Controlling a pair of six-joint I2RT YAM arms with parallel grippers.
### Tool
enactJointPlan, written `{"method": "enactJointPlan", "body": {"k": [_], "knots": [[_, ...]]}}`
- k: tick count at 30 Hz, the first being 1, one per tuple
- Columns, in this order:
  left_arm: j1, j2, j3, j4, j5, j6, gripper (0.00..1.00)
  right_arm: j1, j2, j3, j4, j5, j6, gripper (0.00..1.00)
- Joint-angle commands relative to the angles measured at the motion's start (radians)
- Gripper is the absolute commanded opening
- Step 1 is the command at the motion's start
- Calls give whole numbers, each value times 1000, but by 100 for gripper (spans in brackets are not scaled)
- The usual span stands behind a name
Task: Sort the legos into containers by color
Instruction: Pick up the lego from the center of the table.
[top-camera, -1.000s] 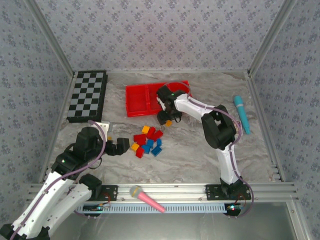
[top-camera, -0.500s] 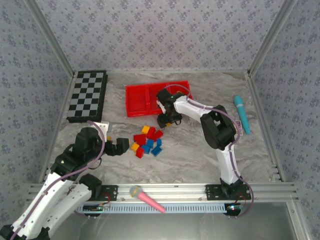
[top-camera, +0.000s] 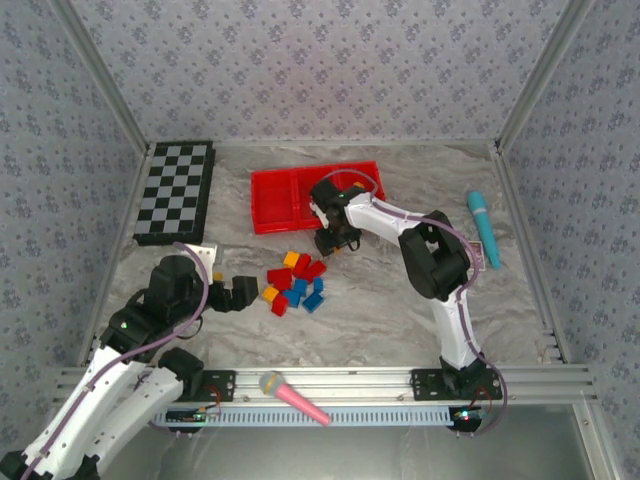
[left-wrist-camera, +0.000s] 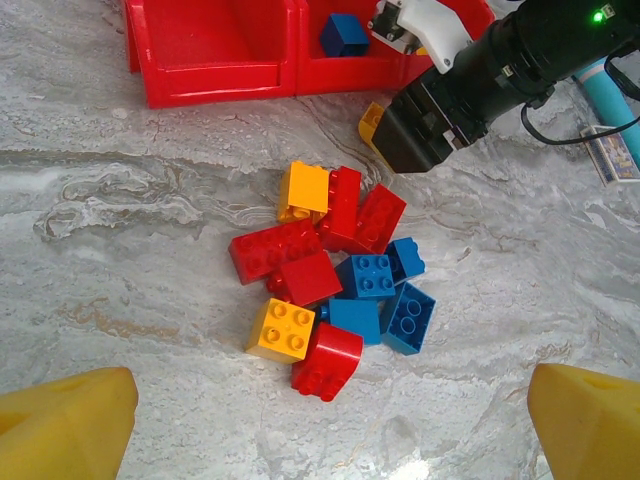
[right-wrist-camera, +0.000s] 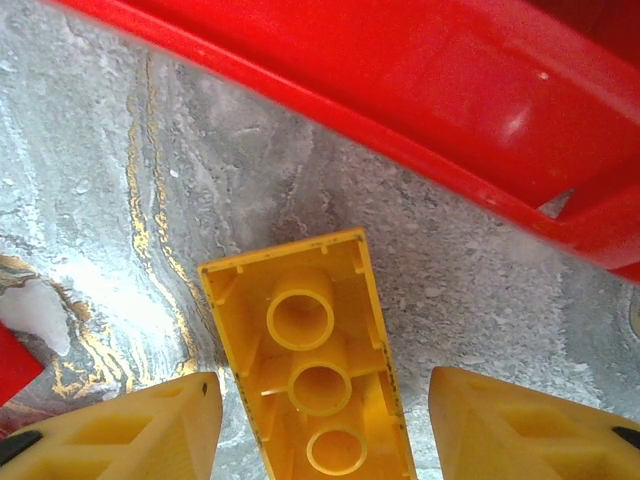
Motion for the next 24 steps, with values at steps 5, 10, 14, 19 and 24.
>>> {"method": "enactJointPlan", "body": {"k": [5, 10, 14, 19, 24], "knots": [[-6, -18, 21, -2, -3, -4, 100, 12, 30, 42, -40, 11, -25, 52], [-6, -29, 18, 0, -7, -4, 100, 22, 11, 39, -53, 16, -28, 39], [-7, -27, 18, 1, -8, -4, 100, 25, -49, 33, -57, -40, -25, 31], [-7, -27, 18, -2, -10, -4, 100, 18, -143, 59, -77, -68, -15, 27], [-15, -25, 19, -12, -42, -10, 100, -35, -208, 92, -71, -84, 8, 27]]}}
